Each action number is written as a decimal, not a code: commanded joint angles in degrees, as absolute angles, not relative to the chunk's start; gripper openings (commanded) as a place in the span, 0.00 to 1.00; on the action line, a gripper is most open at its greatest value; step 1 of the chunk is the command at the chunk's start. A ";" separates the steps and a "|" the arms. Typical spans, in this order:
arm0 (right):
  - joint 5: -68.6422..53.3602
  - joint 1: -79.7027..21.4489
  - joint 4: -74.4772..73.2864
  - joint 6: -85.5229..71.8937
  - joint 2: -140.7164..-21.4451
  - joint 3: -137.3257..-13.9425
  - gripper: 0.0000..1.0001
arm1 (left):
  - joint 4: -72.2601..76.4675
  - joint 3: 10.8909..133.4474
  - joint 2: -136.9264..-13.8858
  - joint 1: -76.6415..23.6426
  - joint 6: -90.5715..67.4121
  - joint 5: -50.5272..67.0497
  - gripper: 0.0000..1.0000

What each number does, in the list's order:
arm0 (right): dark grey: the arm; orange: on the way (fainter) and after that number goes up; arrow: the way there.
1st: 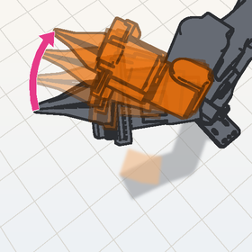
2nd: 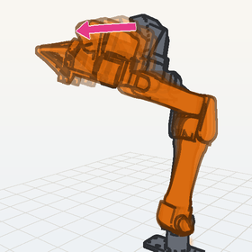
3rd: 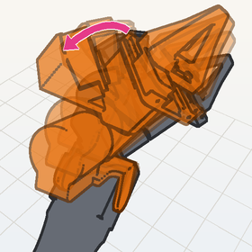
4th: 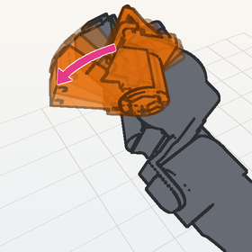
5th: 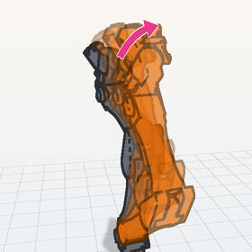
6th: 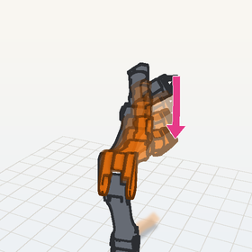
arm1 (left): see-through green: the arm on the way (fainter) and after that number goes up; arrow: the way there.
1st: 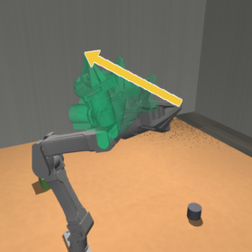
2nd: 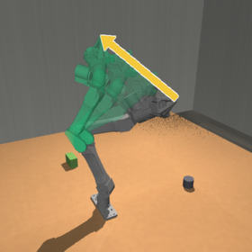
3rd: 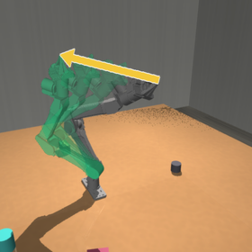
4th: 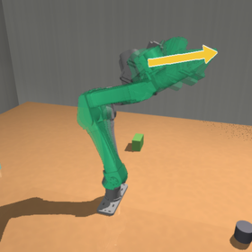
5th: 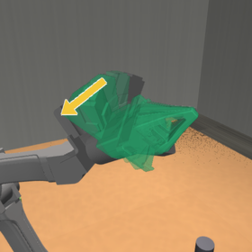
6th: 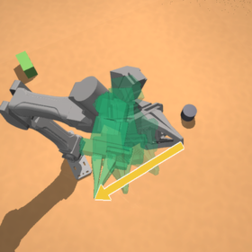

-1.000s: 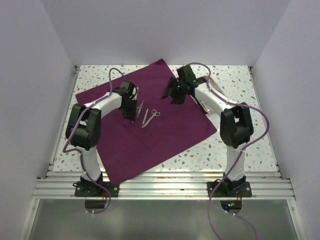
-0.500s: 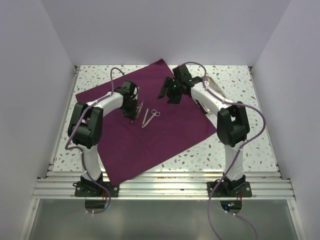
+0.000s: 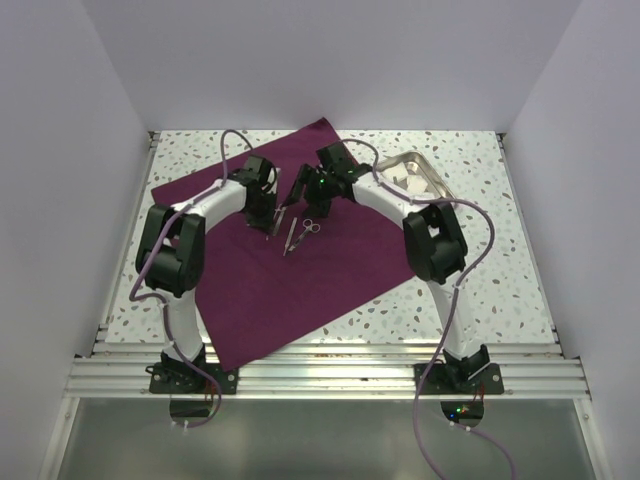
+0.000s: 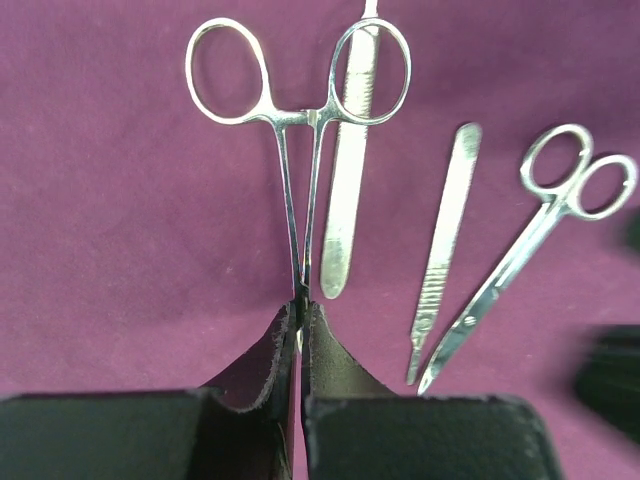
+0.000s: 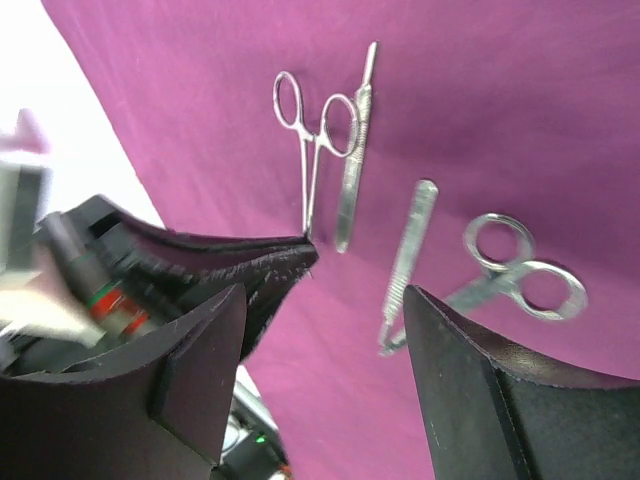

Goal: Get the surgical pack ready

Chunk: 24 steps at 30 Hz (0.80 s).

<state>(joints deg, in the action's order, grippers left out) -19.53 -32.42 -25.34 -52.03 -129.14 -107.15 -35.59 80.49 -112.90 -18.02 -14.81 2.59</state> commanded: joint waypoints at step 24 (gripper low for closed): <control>-25.05 -38.06 -15.91 -62.58 -141.94 -119.18 0.42 | -35.51 79.80 -103.71 -17.75 -16.70 10.28 0.00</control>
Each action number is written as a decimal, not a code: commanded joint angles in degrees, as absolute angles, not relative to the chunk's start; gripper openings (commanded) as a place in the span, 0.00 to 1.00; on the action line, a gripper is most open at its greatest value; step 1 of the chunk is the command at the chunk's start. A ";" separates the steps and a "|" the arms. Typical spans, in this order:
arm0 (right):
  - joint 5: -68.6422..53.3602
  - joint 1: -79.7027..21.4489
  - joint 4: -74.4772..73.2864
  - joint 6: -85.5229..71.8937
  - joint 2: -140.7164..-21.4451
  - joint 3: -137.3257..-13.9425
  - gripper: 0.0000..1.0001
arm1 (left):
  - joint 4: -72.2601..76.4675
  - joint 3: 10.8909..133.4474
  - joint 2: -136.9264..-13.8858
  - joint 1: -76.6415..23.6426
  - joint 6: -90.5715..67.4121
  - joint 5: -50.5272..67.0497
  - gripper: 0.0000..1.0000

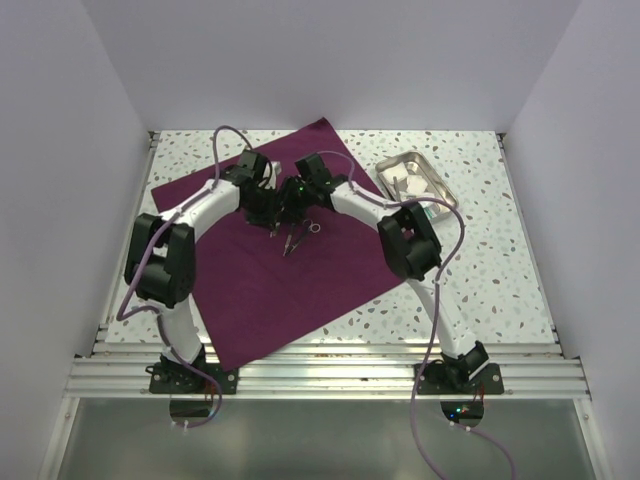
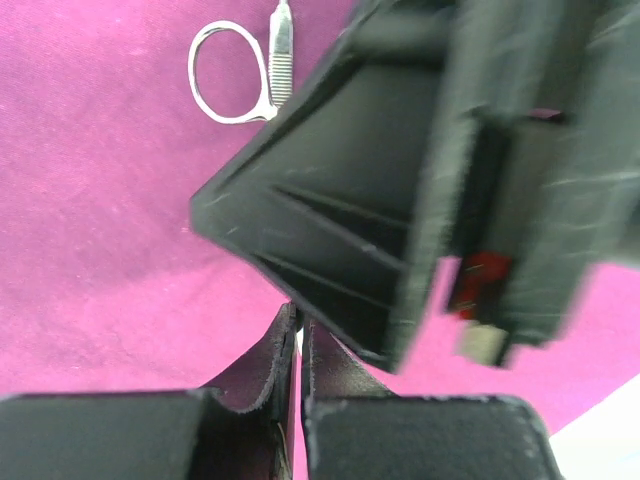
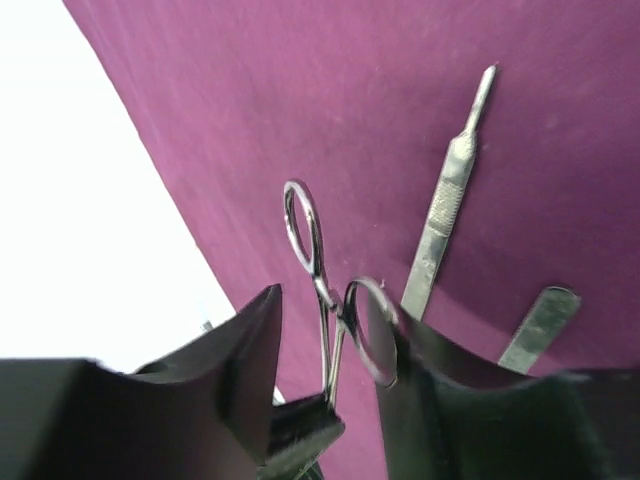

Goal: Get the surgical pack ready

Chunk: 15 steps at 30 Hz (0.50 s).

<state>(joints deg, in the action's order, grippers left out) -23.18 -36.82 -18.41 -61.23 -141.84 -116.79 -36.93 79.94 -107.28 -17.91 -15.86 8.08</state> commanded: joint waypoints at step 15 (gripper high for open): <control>-14.08 -33.93 -32.76 -41.60 -133.78 -118.56 0.00 | -35.16 79.72 -101.78 -15.39 -17.58 11.16 0.48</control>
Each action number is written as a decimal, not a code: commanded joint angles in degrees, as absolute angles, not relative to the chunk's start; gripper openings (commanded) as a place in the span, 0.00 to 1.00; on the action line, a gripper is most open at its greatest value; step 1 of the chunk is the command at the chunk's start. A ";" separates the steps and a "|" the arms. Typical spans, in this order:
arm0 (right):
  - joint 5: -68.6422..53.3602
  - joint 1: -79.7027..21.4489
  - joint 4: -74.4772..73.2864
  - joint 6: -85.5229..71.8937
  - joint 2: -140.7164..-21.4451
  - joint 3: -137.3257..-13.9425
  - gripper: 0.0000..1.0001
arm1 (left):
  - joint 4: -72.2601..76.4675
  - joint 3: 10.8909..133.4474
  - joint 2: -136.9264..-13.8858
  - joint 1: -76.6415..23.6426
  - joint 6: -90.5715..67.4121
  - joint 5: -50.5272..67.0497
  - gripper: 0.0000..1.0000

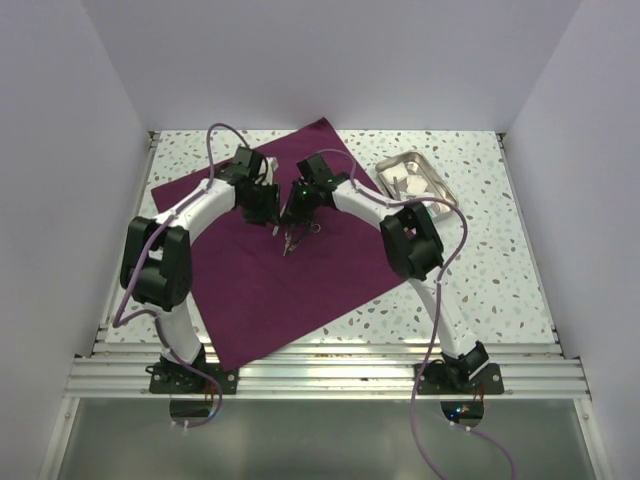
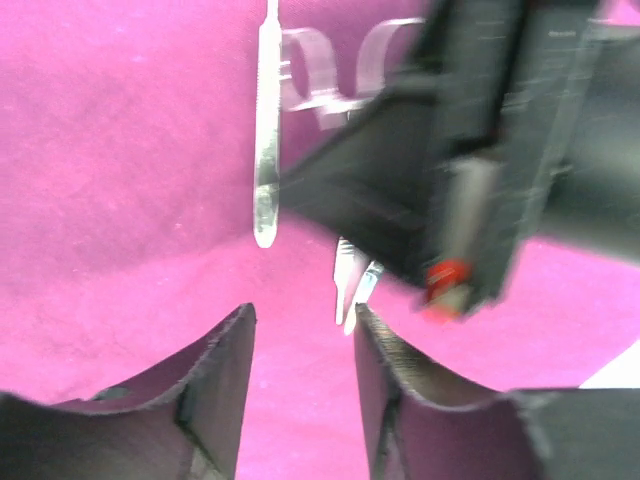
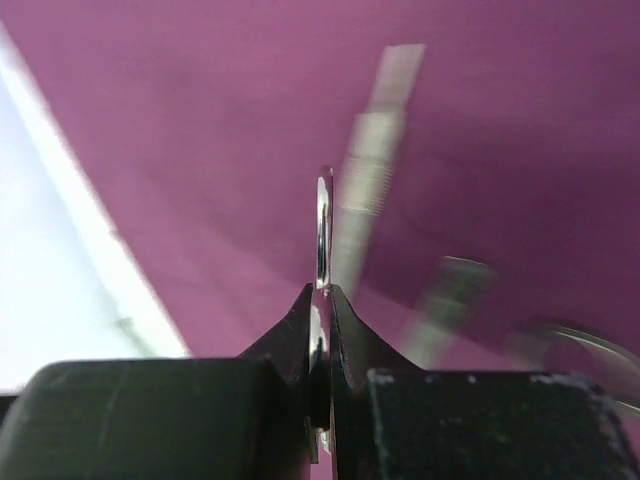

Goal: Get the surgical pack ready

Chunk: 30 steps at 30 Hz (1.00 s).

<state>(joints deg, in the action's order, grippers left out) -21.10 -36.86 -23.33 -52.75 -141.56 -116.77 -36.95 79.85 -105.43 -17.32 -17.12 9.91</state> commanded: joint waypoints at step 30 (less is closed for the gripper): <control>29.97 -13.36 -38.67 13.10 -127.08 -110.92 0.00 | -31.91 76.29 -101.95 -12.83 -17.93 19.60 0.54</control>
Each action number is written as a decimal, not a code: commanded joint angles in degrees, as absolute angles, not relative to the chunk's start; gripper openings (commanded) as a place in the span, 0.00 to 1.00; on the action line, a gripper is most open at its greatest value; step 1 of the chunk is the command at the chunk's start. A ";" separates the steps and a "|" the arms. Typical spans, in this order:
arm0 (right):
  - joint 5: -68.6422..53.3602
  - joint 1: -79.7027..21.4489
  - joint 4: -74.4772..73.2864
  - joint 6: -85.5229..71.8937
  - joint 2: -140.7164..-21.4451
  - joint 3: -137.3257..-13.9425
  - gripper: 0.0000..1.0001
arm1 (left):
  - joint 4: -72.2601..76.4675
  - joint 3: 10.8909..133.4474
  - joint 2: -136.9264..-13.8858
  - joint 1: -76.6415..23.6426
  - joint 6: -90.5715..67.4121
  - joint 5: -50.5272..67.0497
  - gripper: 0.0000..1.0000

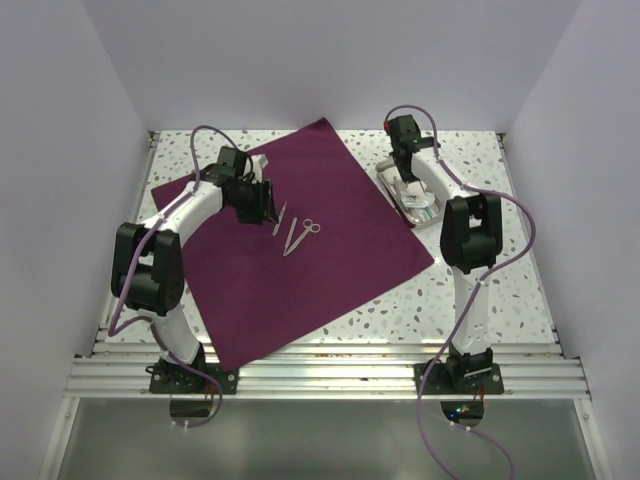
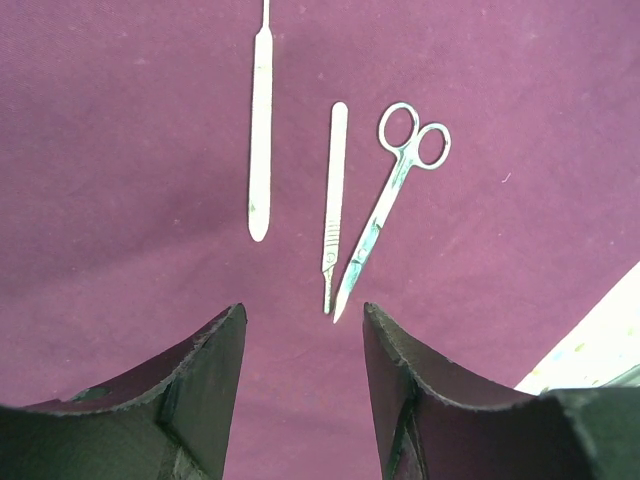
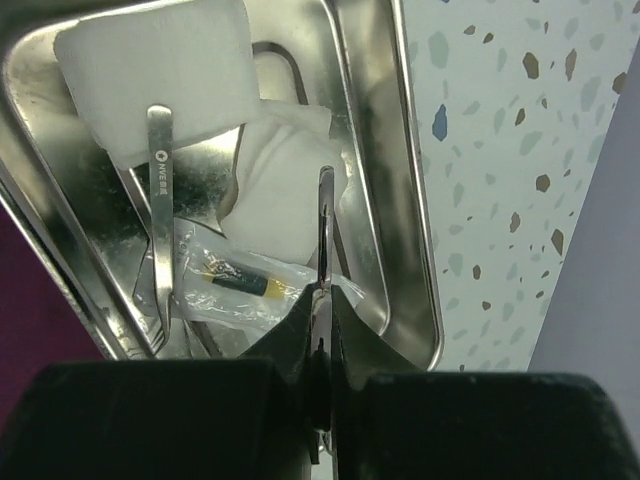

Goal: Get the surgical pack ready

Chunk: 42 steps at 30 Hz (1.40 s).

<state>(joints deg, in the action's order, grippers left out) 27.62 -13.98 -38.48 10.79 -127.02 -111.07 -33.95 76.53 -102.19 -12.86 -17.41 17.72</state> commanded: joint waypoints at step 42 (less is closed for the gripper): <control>10.91 -13.36 -57.22 -15.38 -111.98 -113.83 0.65 | -39.82 86.77 -111.28 -24.08 -11.43 7.73 0.34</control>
